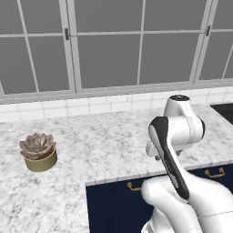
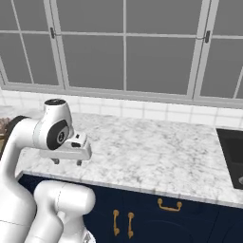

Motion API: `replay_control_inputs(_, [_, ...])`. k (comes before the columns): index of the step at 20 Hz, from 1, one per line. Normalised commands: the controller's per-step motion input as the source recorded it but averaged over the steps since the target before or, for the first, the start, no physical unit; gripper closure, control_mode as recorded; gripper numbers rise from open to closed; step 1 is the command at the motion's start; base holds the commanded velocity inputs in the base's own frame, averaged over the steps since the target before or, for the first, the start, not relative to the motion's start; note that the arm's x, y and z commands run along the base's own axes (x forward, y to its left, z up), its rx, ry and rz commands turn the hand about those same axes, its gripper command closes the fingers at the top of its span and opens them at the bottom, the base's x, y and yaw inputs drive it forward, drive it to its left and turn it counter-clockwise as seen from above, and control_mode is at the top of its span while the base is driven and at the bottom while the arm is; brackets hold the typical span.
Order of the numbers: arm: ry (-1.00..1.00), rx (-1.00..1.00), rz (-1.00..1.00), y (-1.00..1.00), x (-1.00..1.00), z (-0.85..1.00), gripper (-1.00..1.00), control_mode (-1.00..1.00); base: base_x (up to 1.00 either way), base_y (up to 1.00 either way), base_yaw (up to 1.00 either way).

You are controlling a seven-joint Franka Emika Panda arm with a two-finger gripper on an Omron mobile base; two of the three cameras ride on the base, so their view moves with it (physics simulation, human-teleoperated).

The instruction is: Take a straw from the drawer in front and place it inside the glass cup on the dining counter.

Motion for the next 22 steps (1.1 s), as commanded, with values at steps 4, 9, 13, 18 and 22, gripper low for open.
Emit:
replay_control_inputs(4, [0.00, 0.00, 0.00, 0.00, 0.00, 0.00, -1.00, 1.00, -0.62, -0.12, 0.01])
replay_control_inputs(9, [0.00, 0.00, 0.00, 0.00, 0.00, 0.00, -1.00, 1.00, -0.37, -0.55, 0.00])
replay_control_inputs(13, [0.00, 0.00, 0.00, 0.00, 0.00, 0.00, -1.00, 1.00, 0.00, -0.63, 0.00])
replay_control_inputs(18, [0.00, 0.00, 0.00, 0.00, 0.00, 0.00, -1.00, 1.00, 0.00, -0.69, 0.00])
replay_control_inputs(22, [0.00, 0.00, 0.00, 0.00, 0.00, 0.00, -1.00, 1.00, 0.00, -0.55, 0.00])
